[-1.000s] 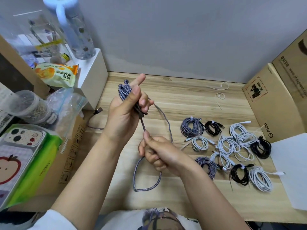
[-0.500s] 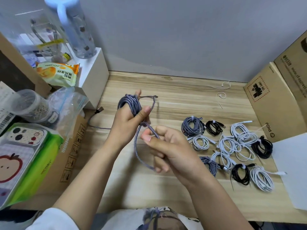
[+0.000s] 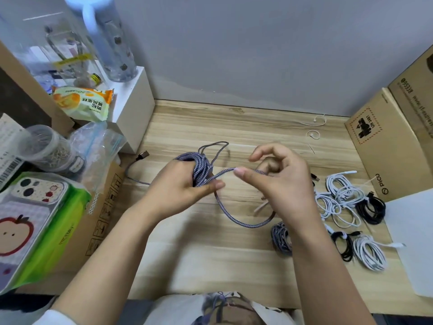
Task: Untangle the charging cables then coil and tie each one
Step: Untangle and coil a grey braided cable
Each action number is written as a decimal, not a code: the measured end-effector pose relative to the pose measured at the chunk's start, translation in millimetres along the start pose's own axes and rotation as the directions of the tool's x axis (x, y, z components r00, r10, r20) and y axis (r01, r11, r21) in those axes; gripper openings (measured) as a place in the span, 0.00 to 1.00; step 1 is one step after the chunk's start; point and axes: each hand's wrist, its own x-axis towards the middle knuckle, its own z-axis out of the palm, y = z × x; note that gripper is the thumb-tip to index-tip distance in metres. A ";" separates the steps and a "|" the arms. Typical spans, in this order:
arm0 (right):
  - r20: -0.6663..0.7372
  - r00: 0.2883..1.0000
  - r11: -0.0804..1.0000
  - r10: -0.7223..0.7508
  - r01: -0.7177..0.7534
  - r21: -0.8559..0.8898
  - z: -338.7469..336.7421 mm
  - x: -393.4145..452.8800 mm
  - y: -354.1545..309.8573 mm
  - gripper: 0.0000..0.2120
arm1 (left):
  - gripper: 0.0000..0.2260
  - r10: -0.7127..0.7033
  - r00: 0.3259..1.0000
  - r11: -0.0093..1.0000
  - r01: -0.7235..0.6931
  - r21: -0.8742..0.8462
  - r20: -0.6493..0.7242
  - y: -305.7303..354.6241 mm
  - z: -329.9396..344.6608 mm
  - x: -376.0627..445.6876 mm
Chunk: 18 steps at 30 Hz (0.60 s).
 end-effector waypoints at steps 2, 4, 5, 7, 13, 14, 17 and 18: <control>0.189 0.975 0.849 0.119 -0.199 0.489 -7.5 0.4 -1.6 0.15 | 0.25 -0.049 0.995 0.999 0.050 0.014 -0.081 -6.9 -0.4 1.4; 0.290 0.951 0.651 0.105 -0.287 0.703 -12.6 2.4 -2.5 0.14 | 0.26 -0.089 0.994 0.995 0.086 -0.046 -0.064 -5.4 -1.5 1.6; 0.288 0.955 0.652 0.075 -0.266 0.710 -13.0 3.0 -2.0 0.14 | 0.25 -0.107 0.994 0.987 0.105 -0.120 -0.016 -1.0 -3.2 0.5; 0.183 0.983 0.794 -0.025 -0.091 0.601 -12.1 5.8 -0.5 0.11 | 0.18 -0.116 0.978 0.930 0.169 -0.328 0.175 4.9 -7.1 -3.1; 0.088 0.992 0.965 -0.090 0.065 0.252 -8.2 25.2 8.5 0.09 | 0.14 0.548 0.681 0.278 0.399 -0.874 0.485 3.3 -13.2 -9.5; 0.163 0.986 0.962 -0.025 -0.021 0.273 -5.7 26.5 12.3 0.07 | 0.13 0.635 0.668 0.132 0.401 -0.906 0.388 5.2 -12.7 -7.6; 0.393 0.907 0.871 0.151 -0.310 0.380 0.0 23.9 22.0 0.13 | 0.08 0.635 0.766 -0.322 0.383 -0.865 0.103 17.5 -15.7 -2.7; 0.435 0.886 0.878 0.161 -0.330 0.348 0.3 21.6 24.6 0.14 | 0.07 0.560 0.827 -0.434 0.337 -0.835 0.044 20.1 -17.7 -1.0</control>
